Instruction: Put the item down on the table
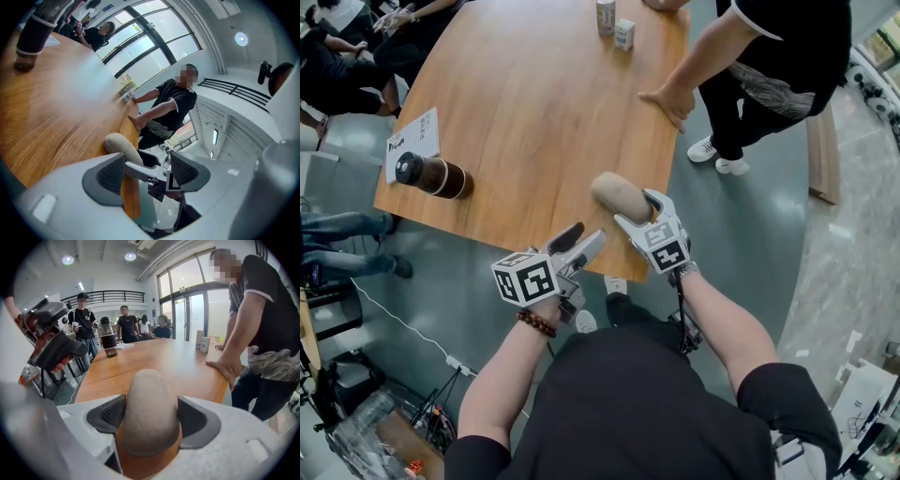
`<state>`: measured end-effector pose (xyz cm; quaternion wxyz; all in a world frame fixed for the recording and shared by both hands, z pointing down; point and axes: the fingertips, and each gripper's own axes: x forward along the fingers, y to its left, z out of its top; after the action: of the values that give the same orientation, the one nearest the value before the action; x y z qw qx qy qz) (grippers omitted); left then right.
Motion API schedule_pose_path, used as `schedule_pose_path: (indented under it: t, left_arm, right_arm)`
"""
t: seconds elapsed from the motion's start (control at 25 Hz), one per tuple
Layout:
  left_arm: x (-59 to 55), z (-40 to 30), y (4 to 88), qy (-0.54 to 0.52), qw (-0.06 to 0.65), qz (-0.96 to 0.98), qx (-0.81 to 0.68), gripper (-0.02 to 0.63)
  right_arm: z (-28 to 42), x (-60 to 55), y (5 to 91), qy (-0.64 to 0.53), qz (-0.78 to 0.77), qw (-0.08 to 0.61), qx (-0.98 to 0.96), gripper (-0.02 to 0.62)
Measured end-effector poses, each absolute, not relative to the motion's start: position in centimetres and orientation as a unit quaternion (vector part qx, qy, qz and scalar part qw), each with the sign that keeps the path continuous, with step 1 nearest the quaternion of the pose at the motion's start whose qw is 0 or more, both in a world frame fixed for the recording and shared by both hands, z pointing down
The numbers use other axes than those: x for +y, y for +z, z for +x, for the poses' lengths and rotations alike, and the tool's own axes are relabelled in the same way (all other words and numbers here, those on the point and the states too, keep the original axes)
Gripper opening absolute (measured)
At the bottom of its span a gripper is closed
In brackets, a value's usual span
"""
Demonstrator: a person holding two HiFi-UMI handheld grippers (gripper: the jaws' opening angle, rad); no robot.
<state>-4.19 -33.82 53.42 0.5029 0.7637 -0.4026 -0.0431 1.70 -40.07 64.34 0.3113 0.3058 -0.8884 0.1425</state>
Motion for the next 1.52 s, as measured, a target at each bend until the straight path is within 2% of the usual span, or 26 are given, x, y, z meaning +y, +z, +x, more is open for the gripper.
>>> schedule_pose_path:
  t: [0.56,0.88,1.4,1.52]
  left_arm:
    - [-33.2,-4.0,52.6,-0.029,0.473,0.783,-0.403,0.298]
    - [-32.2,-3.8,51.2,-0.003,0.418,0.811,-0.409,0.243]
    - [-26.8,-4.5,47.8,0.004,0.337,0.850,-0.405,0.091]
    - [-25.3,-4.8,47.0,0.002,0.319,0.858,-0.403,0.046]
  right_arm:
    - [2.1,-39.7,62.1,0.124,0.328,0.294,-0.889,0.328]
    - [2.1,-37.4,57.5,0.107,0.352,0.255,-0.894,0.319]
    - [1.5,-29.5,51.0,0.073,0.399,0.216,-0.888,0.017]
    - [1.2,-27.5,49.8,0.068,0.411,0.214,-0.884,-0.008]
